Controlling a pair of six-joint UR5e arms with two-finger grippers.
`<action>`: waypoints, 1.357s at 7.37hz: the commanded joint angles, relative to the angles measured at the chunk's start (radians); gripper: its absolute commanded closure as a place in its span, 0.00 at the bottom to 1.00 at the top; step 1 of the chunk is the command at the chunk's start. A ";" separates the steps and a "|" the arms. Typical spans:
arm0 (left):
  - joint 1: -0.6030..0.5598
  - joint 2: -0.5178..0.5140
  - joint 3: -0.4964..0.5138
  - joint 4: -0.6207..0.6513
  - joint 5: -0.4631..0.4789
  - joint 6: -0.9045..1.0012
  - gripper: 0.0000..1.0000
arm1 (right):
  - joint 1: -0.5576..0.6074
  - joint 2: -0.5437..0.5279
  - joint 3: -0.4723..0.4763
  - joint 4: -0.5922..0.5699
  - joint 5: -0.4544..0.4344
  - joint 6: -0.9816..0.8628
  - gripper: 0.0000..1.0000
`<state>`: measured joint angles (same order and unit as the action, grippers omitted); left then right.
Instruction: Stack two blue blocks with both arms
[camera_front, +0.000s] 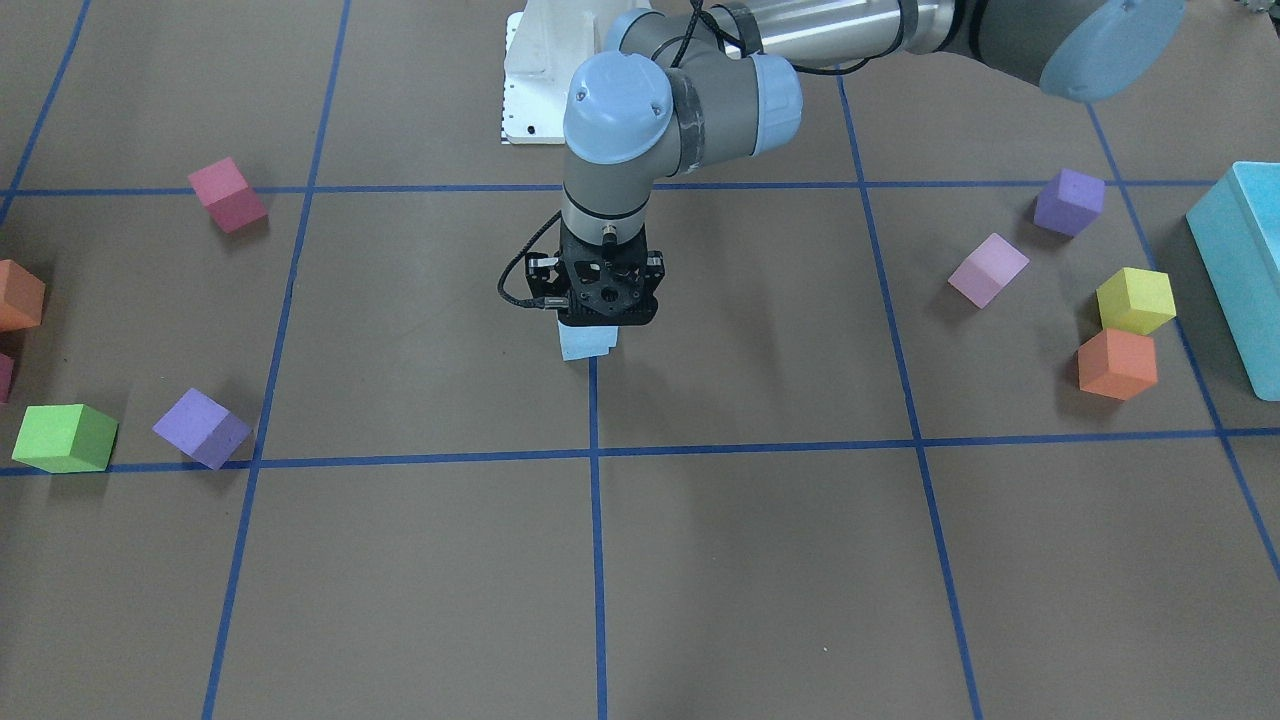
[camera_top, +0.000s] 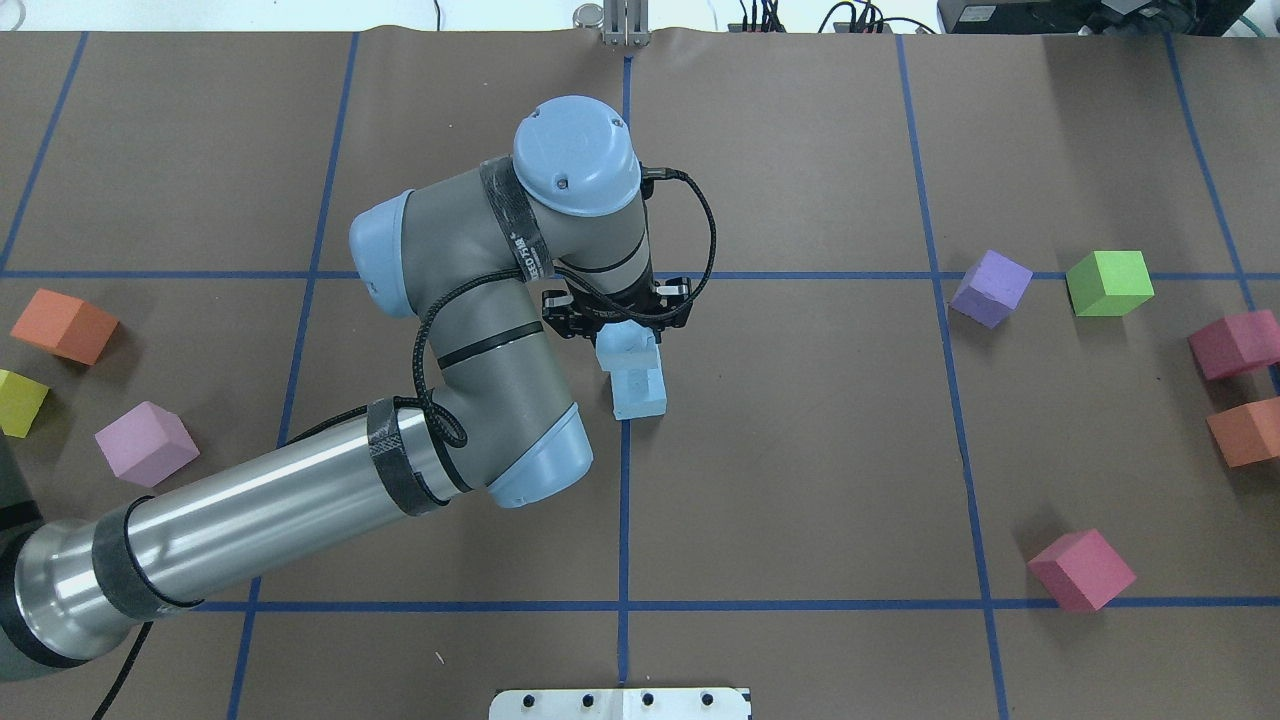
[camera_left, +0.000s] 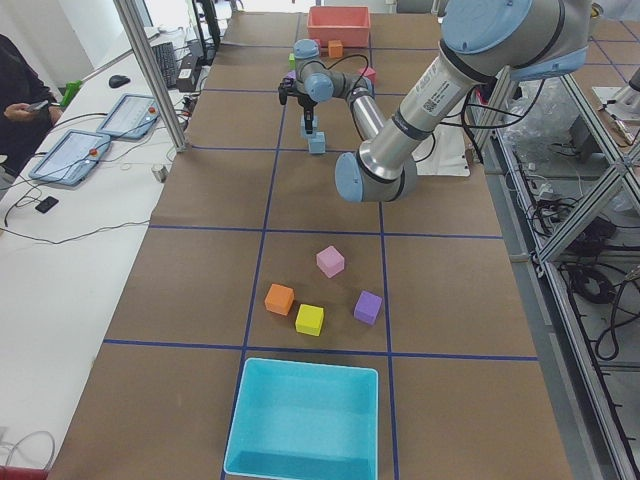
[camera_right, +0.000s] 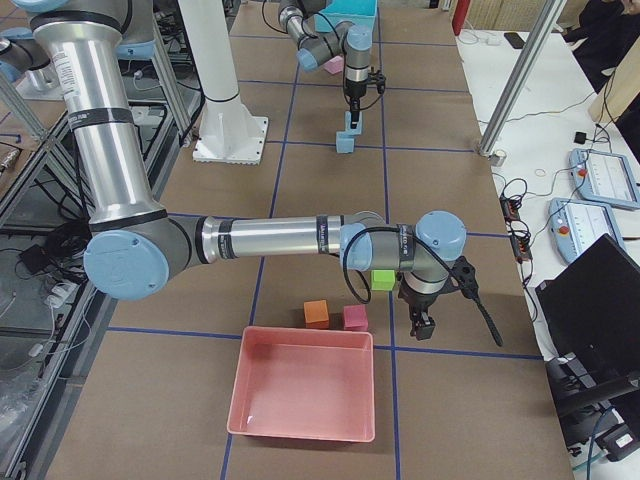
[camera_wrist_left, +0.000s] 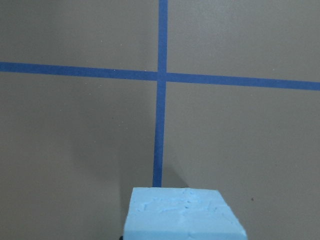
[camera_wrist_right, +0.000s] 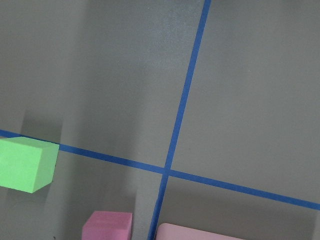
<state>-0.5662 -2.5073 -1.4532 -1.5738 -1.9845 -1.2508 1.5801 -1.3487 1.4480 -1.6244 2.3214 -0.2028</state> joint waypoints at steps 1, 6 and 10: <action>0.017 -0.008 0.002 0.030 0.000 -0.010 0.34 | 0.000 0.000 0.000 0.000 0.001 0.000 0.00; 0.023 -0.047 0.043 0.074 -0.002 0.001 0.34 | 0.000 0.000 0.002 0.000 0.000 0.000 0.00; 0.023 -0.042 0.051 0.070 -0.002 0.001 0.34 | 0.000 0.000 0.003 0.000 0.000 0.002 0.00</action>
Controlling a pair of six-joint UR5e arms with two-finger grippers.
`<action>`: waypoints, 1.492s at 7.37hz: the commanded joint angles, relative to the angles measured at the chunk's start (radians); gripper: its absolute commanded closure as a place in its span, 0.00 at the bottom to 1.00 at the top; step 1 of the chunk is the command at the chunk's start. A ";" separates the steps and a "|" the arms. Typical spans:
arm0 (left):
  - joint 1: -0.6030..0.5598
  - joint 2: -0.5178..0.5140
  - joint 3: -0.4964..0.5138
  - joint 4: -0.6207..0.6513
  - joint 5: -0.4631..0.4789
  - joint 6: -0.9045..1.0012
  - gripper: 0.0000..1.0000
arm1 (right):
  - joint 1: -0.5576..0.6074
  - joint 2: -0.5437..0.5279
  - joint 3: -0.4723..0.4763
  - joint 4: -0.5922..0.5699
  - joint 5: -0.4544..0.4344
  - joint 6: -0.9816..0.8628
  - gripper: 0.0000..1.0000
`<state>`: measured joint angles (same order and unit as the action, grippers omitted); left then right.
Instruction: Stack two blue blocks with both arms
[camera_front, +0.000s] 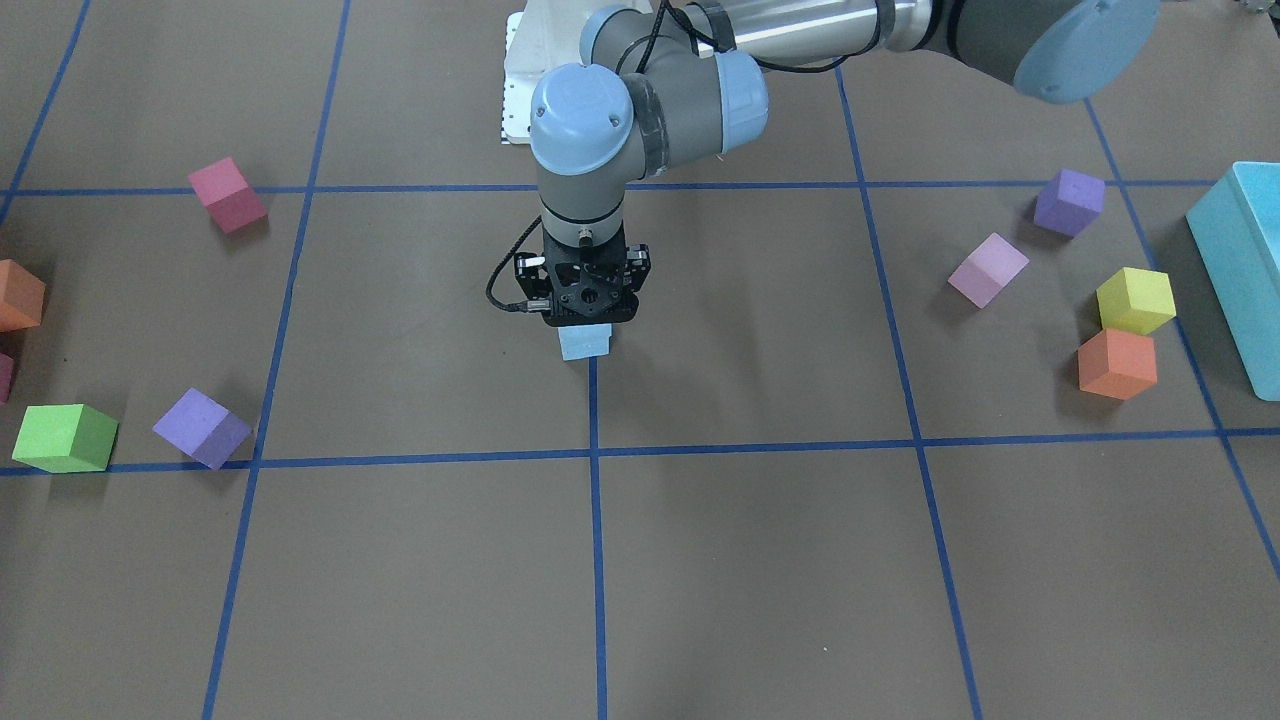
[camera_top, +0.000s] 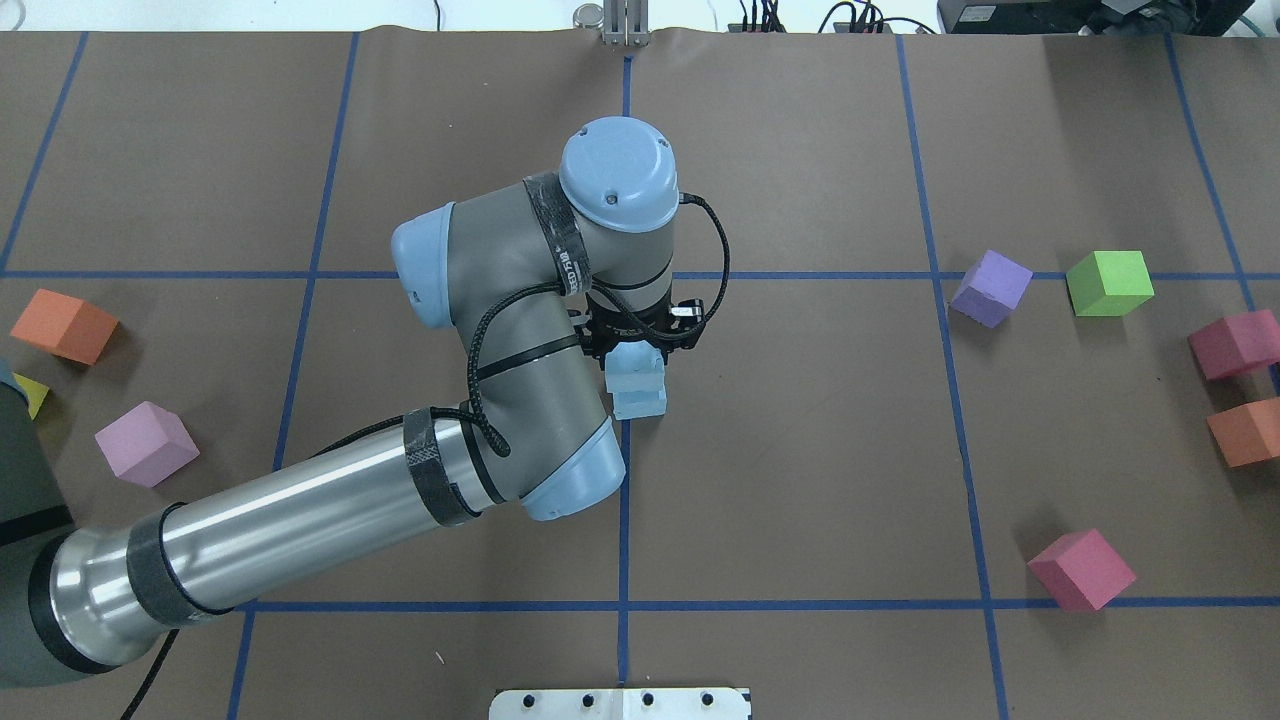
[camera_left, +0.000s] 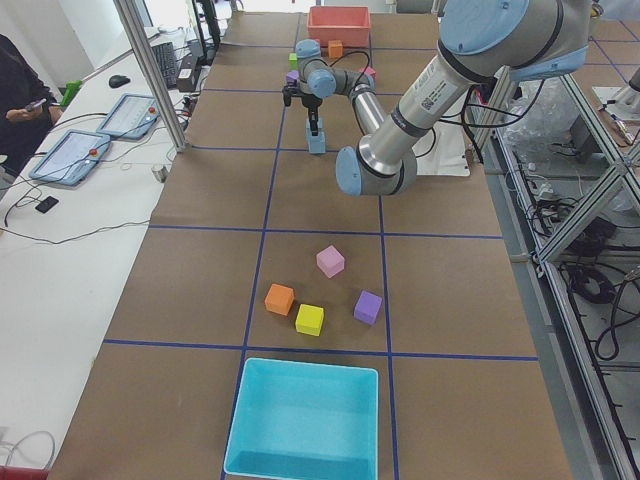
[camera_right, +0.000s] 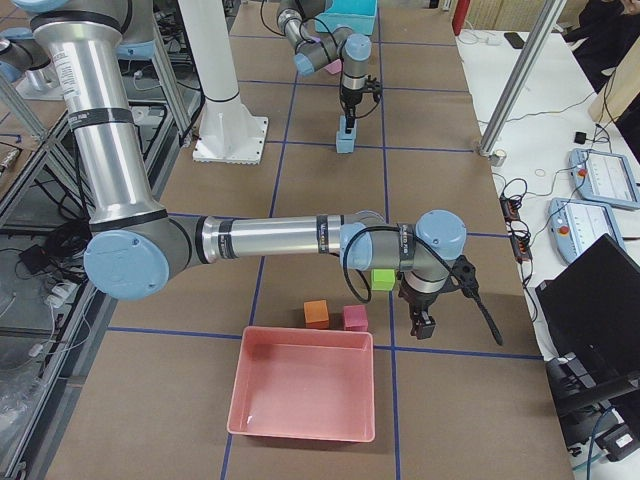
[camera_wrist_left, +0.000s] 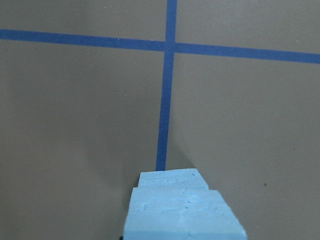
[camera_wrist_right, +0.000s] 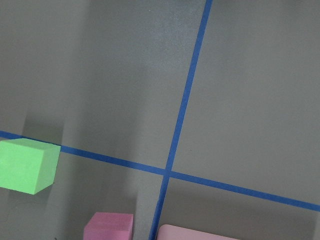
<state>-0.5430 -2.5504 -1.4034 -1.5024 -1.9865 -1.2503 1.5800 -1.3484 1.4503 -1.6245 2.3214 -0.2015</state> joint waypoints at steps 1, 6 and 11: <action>0.000 0.002 0.000 -0.001 0.000 0.000 0.34 | 0.000 0.000 0.002 0.000 -0.001 0.001 0.00; 0.014 0.002 0.001 -0.009 -0.002 0.000 0.33 | 0.000 0.000 -0.001 0.002 -0.002 0.002 0.00; 0.014 0.005 0.001 -0.009 0.000 0.003 0.28 | 0.000 0.000 0.001 0.002 -0.002 0.002 0.00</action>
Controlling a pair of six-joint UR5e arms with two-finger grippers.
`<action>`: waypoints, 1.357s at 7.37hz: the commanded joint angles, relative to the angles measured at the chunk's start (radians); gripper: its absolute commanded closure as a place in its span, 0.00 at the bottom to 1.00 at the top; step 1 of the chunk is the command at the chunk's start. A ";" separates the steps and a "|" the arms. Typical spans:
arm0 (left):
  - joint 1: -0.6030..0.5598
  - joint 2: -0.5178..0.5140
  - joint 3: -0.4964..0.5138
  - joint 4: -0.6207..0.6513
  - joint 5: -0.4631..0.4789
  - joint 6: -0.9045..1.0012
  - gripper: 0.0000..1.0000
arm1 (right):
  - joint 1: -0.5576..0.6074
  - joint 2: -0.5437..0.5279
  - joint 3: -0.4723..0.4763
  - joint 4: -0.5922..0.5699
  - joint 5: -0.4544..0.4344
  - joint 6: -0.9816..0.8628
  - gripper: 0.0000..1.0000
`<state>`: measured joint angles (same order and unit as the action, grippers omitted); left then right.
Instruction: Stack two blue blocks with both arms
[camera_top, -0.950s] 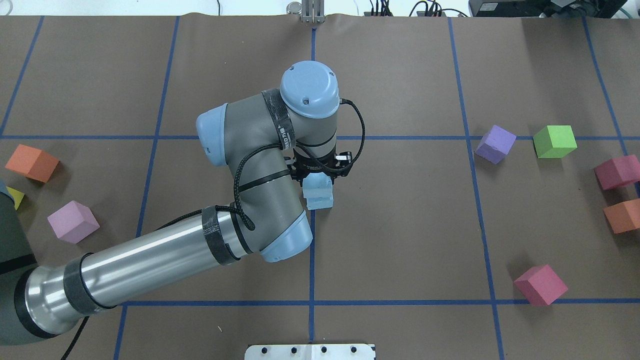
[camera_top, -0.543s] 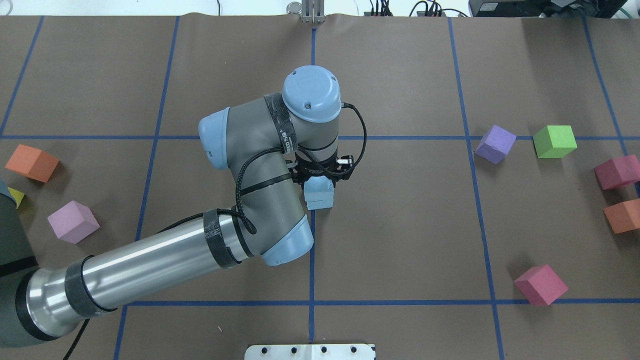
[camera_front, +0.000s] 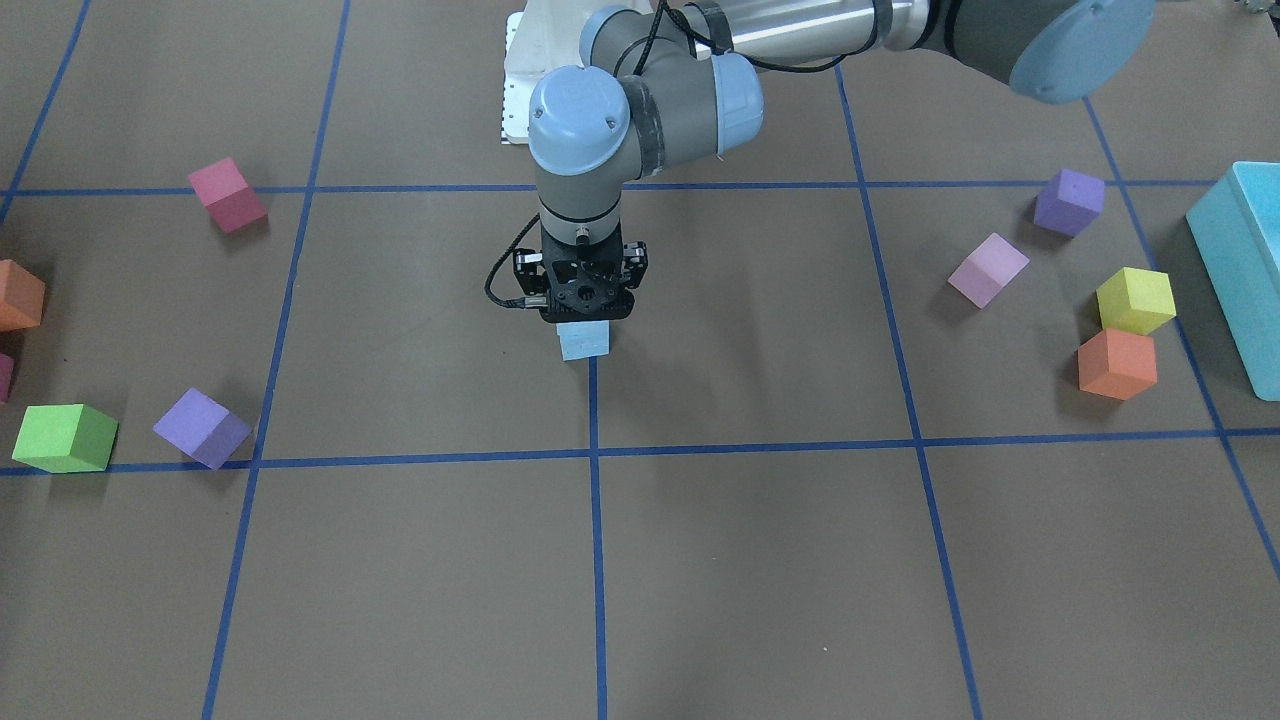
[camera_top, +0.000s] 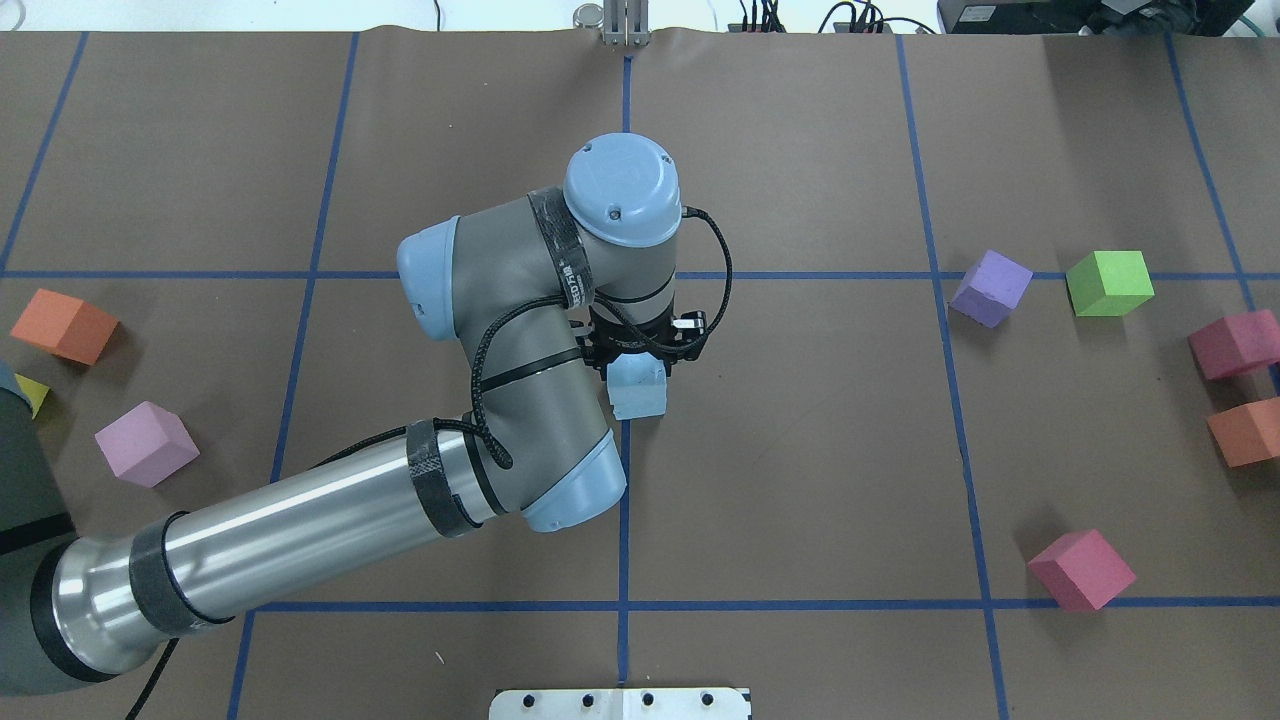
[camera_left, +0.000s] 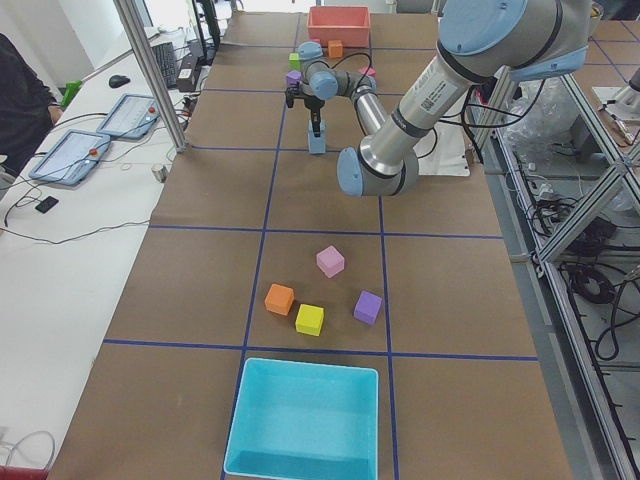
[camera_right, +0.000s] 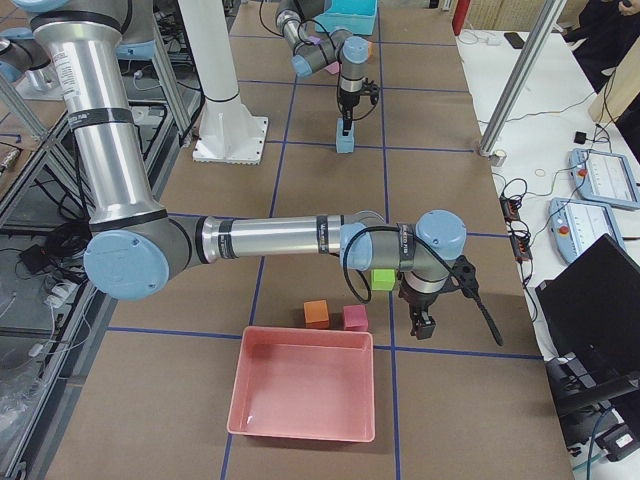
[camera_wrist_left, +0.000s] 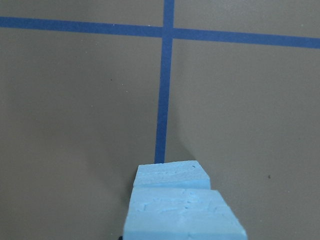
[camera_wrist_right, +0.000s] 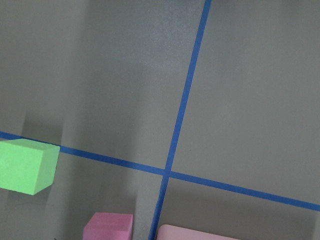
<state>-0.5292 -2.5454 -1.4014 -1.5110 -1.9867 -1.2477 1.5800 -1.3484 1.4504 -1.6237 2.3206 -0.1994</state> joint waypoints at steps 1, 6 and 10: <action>0.000 0.001 -0.001 0.002 0.000 0.001 0.17 | 0.000 0.000 0.001 0.001 0.000 0.000 0.00; -0.038 0.028 -0.136 0.032 -0.014 0.028 0.02 | 0.000 0.000 0.002 0.001 -0.001 0.005 0.00; -0.358 0.357 -0.485 0.136 -0.191 0.421 0.02 | -0.005 0.002 0.001 0.002 -0.001 0.021 0.00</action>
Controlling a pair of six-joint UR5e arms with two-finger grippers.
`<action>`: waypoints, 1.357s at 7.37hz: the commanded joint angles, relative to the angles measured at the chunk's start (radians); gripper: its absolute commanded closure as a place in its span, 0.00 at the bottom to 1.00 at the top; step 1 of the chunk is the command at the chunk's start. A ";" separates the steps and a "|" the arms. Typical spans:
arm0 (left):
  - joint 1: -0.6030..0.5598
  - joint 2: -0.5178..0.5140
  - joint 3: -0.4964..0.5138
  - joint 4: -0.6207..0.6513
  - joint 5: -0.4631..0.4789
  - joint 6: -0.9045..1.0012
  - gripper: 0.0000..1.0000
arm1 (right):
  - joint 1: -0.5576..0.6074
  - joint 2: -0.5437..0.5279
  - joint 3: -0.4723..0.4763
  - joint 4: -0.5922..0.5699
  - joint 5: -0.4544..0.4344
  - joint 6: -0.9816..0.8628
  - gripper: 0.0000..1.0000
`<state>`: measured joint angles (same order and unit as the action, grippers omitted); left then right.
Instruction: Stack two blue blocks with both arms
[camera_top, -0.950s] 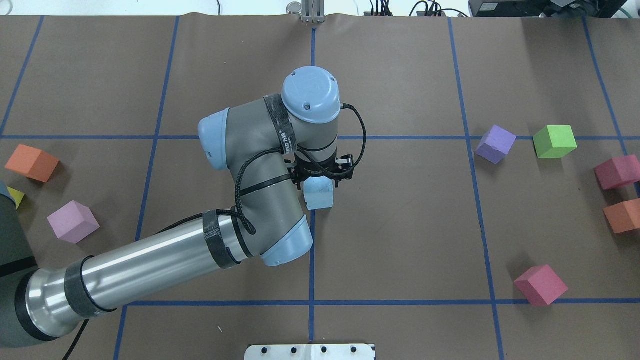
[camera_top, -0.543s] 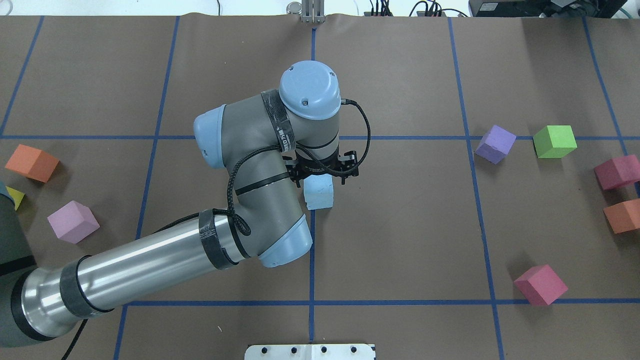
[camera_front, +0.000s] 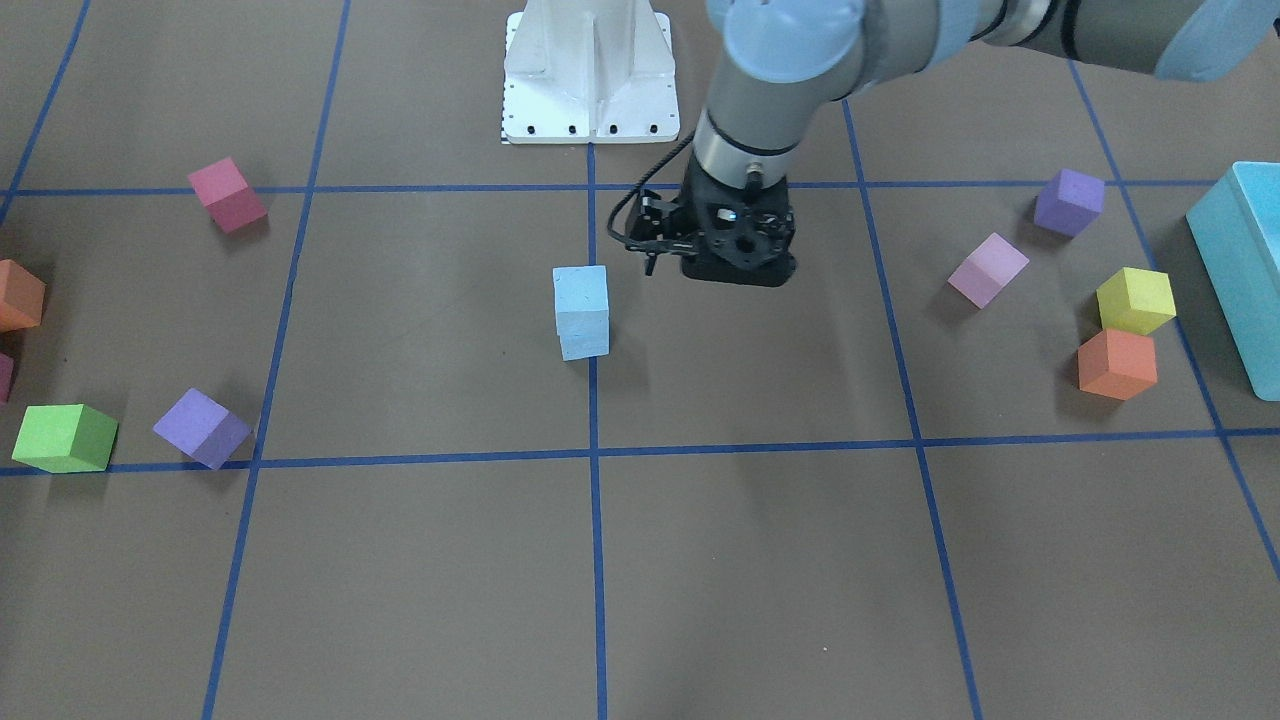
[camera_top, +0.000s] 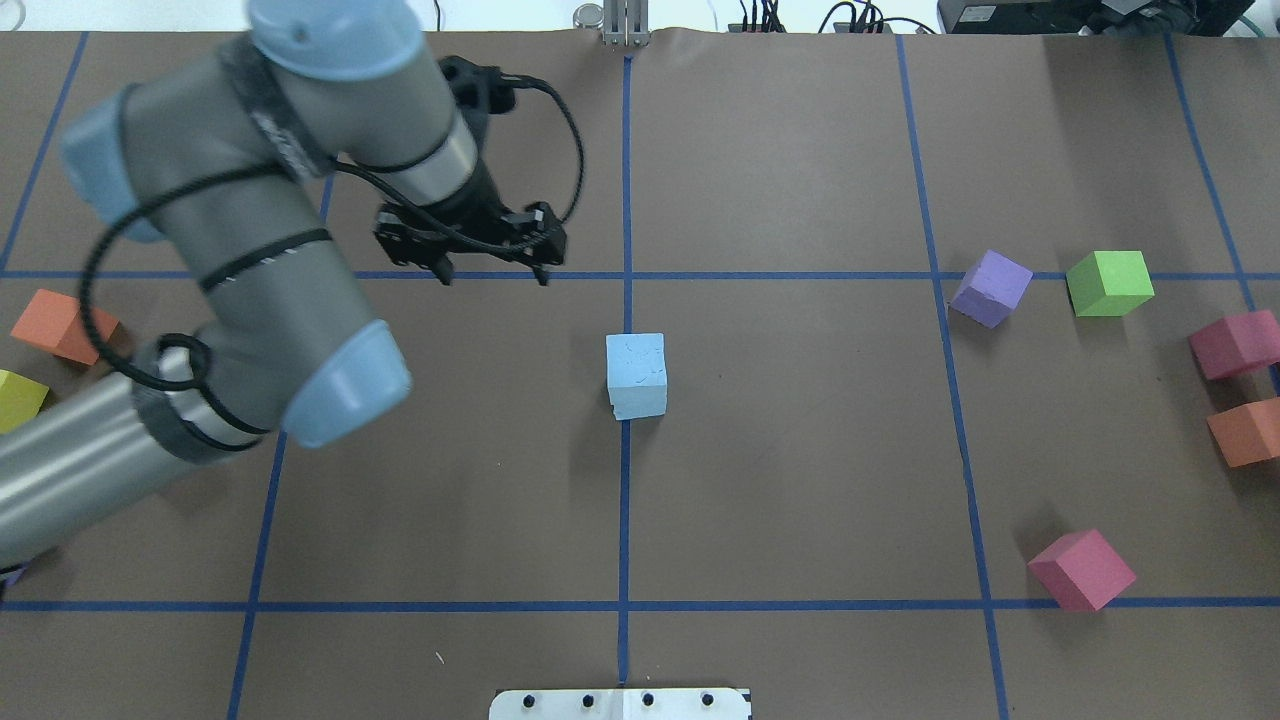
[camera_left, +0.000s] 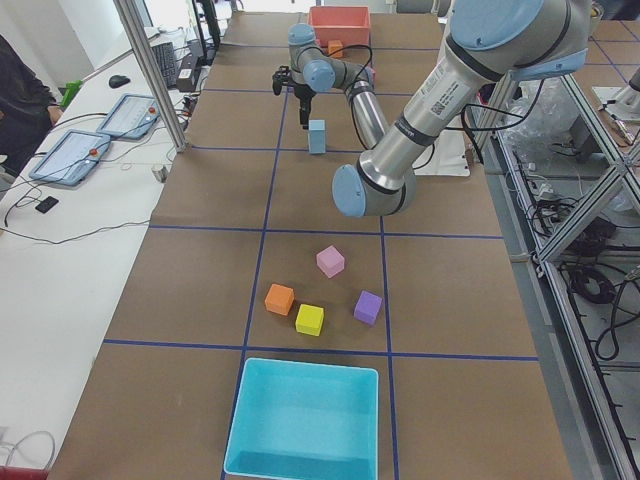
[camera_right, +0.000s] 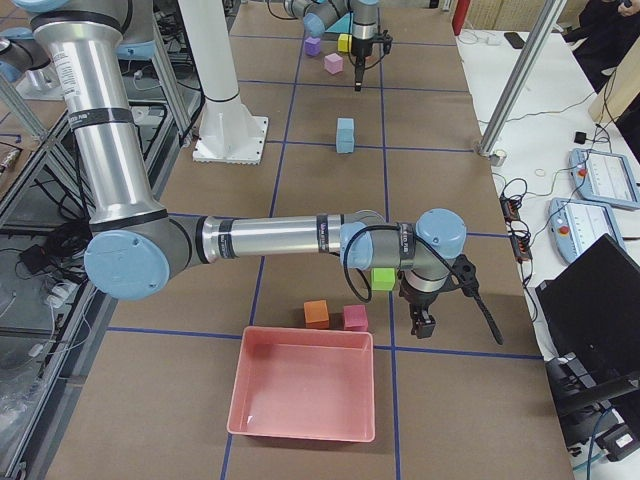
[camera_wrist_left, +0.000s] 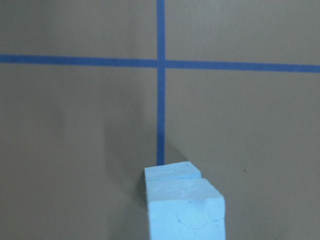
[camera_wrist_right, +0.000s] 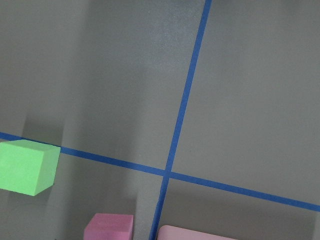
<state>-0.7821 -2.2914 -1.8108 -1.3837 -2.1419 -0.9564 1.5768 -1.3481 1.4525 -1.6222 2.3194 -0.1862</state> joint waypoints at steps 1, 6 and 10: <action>-0.203 0.163 -0.074 0.011 -0.065 0.248 0.02 | -0.003 0.003 0.000 0.001 0.000 0.016 0.00; -0.590 0.516 -0.053 -0.006 -0.179 0.771 0.02 | -0.001 0.003 0.002 -0.001 0.002 0.017 0.00; -0.742 0.555 0.099 -0.020 -0.205 0.927 0.02 | -0.003 0.010 0.000 -0.001 -0.002 0.043 0.00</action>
<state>-1.4887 -1.7395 -1.7530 -1.4024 -2.3446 -0.0656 1.5745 -1.3391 1.4517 -1.6241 2.3181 -0.1592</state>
